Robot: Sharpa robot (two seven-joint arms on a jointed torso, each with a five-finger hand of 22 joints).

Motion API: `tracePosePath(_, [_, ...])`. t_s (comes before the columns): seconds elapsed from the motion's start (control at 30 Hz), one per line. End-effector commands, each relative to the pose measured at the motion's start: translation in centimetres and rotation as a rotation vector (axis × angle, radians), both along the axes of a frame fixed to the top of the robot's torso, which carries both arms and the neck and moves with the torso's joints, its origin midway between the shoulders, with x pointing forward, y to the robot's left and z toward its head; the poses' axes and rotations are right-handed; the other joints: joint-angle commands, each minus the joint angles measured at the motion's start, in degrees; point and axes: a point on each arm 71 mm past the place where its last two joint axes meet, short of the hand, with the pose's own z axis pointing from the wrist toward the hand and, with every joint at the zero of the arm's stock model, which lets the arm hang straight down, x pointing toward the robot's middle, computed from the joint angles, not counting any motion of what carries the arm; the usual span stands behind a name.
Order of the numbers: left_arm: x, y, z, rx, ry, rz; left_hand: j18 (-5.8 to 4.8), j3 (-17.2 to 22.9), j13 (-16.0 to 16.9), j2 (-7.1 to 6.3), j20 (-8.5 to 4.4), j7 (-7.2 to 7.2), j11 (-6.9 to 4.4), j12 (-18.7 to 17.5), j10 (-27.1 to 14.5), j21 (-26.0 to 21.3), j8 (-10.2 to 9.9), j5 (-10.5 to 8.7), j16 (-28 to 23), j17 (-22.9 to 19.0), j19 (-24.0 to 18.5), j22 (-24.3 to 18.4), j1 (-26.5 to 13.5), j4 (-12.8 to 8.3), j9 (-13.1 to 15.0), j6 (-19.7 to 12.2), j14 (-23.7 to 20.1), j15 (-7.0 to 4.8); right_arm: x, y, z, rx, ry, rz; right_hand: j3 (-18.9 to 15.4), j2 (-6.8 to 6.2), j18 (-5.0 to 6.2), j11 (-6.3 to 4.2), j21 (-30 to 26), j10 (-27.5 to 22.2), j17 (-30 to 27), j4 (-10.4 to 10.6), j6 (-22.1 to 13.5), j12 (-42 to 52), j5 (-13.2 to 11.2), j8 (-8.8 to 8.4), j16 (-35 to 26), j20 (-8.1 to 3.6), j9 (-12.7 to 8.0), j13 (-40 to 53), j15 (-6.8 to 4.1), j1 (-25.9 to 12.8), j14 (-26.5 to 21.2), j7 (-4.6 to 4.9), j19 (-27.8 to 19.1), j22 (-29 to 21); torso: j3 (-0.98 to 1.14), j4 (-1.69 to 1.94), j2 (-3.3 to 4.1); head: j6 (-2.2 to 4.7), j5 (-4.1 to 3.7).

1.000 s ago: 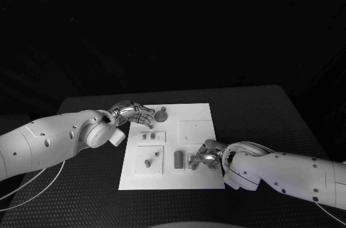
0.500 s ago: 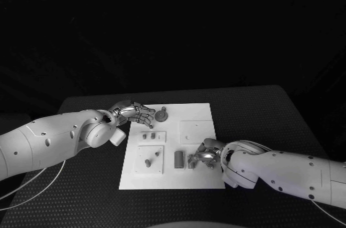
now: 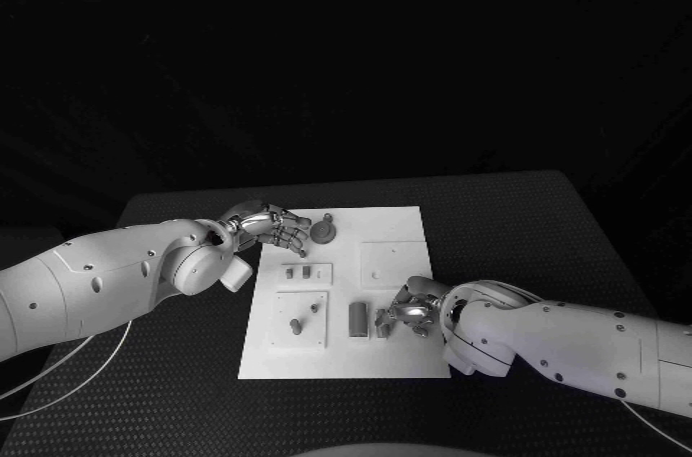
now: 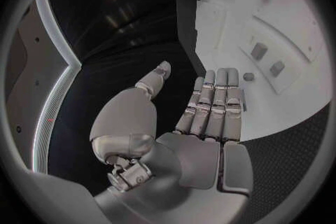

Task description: Assemble the parts on the task board

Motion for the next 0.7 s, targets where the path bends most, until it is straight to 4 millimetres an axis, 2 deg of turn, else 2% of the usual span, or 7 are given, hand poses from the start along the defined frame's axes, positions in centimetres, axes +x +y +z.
tracePosePath(0.03, [-0.03,-0.25,0.10,-0.007,-0.003,-0.018,0.72,-0.17,0.10,-0.18,-0.01,1.68,0.09,0.02,0.34,-0.05,-0.31,-0.05,-0.38,0.10,-0.51,-0.10,-0.28,-0.23,-0.08,0.37,-0.21,0.20,-0.20,0.43,-0.24,0.006,0.013,0.022,0.26,2.96,0.72,0.01,0.30,0.36,-0.13,0.01,0.12,0.25,0.30,-0.10,-0.21,-0.45,-0.08,0.03,-0.38,2.83,-0.08,0.43,-0.17,1.05,0.00,0.00,0.00,-0.06,0.02])
tracePosePath(0.2, [-0.03,-0.24,0.10,-0.007,-0.003,-0.018,0.72,-0.17,0.10,-0.18,0.00,1.68,0.09,0.02,0.34,-0.05,-0.31,-0.05,-0.39,0.10,-0.51,-0.10,-0.28,-0.23,-0.09,0.37,-0.21,0.20,-0.23,0.55,-0.29,0.009,0.021,0.026,0.03,2.44,0.72,0.04,0.27,0.24,-0.21,0.12,0.11,0.18,0.28,-0.14,-0.25,-0.39,-0.12,-0.01,-0.42,2.36,-0.14,0.46,-0.18,1.00,0.00,0.00,0.00,-0.06,0.02])
tracePosePath(0.7, [-0.03,-0.19,0.10,-0.005,-0.003,-0.016,0.72,-0.18,0.10,-0.18,-0.01,1.68,0.09,-0.01,0.35,-0.04,-0.32,-0.05,-0.41,0.13,-0.51,-0.11,-0.28,-0.23,-0.11,0.37,-0.21,0.20,-0.30,0.79,-0.34,0.019,0.033,0.044,0.04,-1.56,0.72,0.16,-0.24,-0.52,-1.26,1.92,0.10,-0.67,0.31,-0.47,-0.57,-0.23,-0.54,-0.60,-0.50,-0.73,-0.80,0.56,0.11,0.71,-0.01,0.01,0.01,-0.18,0.07])
